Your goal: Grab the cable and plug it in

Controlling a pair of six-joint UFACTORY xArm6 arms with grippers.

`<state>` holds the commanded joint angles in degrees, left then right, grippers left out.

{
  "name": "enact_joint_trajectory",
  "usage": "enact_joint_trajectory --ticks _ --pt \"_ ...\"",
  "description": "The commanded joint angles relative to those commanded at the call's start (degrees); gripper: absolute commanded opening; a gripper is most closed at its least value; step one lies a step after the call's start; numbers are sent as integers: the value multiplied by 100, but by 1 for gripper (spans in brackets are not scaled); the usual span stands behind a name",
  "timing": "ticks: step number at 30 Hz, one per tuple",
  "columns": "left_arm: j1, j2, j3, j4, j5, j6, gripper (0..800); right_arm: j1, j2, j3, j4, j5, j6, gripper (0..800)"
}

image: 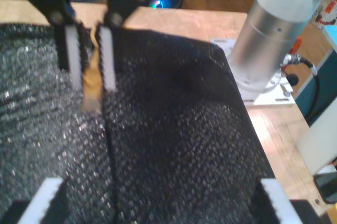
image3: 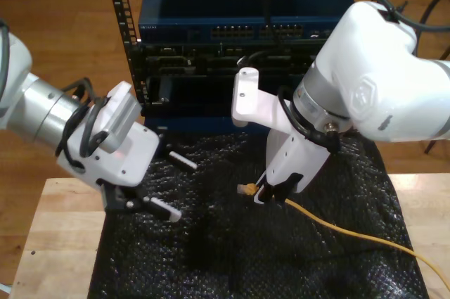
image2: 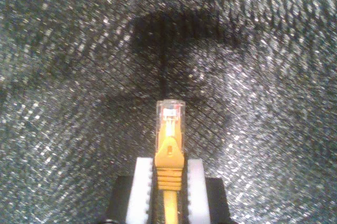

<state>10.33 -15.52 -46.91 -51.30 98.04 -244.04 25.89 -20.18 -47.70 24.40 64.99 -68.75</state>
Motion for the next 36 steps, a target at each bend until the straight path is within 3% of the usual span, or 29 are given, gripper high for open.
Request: enact_joint_trajectory --ticks 11,28,36 --pt "-457 44 9 -290 -536 -123 800 -712 -44 0 1046 571 -835 8" --pt "-580 35 35 -536 -607 -220 787 -659 -79 -246 1284 554 -905 8" --pt "-571 26 70 -703 -571 -290 711 -633 -88 -316 1292 536 -905 8"
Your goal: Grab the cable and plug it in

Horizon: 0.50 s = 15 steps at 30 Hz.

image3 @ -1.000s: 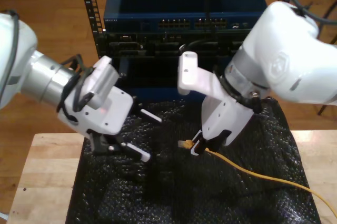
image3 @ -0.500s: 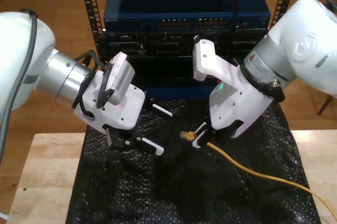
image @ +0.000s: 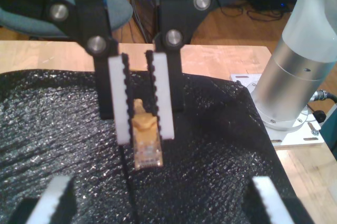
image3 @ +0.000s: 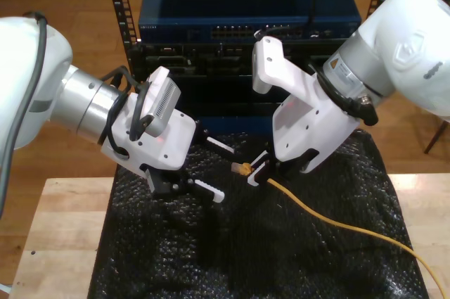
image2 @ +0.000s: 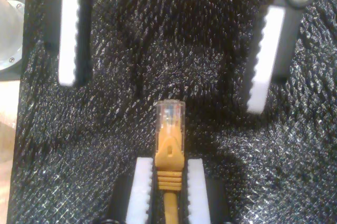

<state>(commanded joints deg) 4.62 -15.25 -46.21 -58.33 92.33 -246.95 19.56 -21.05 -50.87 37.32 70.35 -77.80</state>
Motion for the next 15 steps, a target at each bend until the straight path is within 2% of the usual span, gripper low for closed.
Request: enact_joint_trajectory --ticks 5,15 --pt "0 0 9 -141 18 -158 701 53 9 -44 0 -18 18 8" --pt "9 -18 18 -149 26 -255 607 53 18 -26 -9 -18 9 8"
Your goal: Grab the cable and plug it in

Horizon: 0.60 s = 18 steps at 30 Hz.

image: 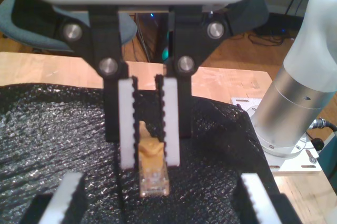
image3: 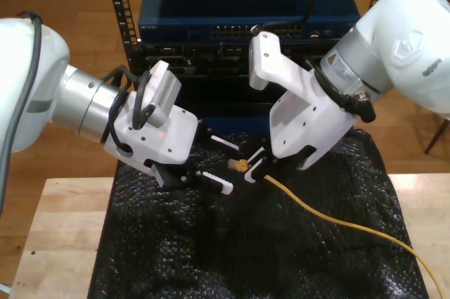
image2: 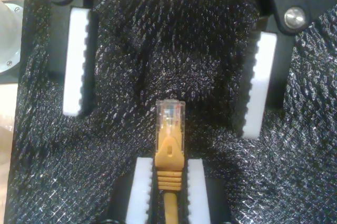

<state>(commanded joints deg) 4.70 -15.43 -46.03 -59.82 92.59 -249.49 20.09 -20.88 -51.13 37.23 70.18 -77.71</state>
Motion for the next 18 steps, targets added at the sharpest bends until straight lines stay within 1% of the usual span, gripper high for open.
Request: enact_joint_trajectory --ticks 3,4,7,10,13,15,18 --pt "9 0 9 0 18 9 578 0 0 9 0 0 -9 8" --pt "9 0 9 0 18 9 544 0 0 9 0 0 -9 8" --pt "9 0 9 0 18 18 480 0 0 0 0 0 -9 8" --pt "9 -9 18 -18 18 26 399 0 0 0 0 0 -9 8" --pt "18 -9 18 -88 26 35 392 0 0 9 0 0 -9 8" --pt "18 -9 26 -105 26 44 369 0 0 9 0 0 -9 8" --pt "18 -9 26 -105 26 44 368 0 0 9 0 0 -9 8"
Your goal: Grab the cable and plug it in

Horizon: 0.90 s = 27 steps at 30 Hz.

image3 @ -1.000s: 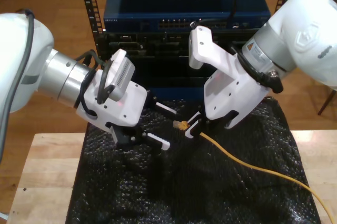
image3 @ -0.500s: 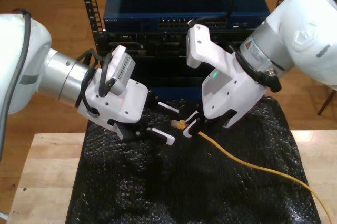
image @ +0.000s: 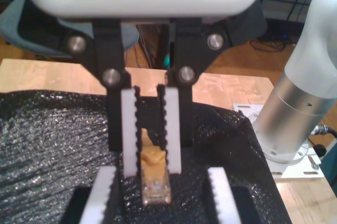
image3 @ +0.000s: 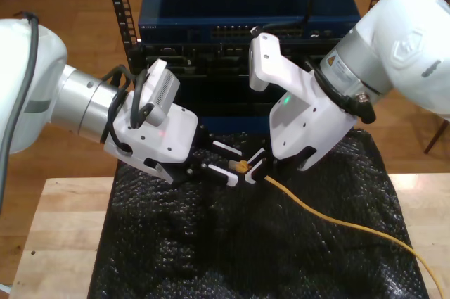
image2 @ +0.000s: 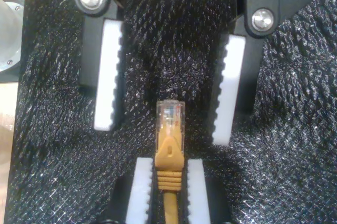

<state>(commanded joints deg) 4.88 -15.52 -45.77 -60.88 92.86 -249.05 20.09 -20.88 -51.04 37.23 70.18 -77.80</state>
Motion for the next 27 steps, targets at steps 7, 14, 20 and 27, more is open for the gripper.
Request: enact_joint_trajectory --ticks 7,14,20,27 --pt "0 -9 70 0 0 9 334 0 0 -9 0 0 9 8" --pt "9 -18 114 -18 -9 9 286 0 0 -9 0 0 0 8" --pt "9 -18 114 -35 0 9 284 0 0 -9 0 0 9 8" --pt "9 -18 114 -141 0 18 284 0 0 0 0 0 9 8"
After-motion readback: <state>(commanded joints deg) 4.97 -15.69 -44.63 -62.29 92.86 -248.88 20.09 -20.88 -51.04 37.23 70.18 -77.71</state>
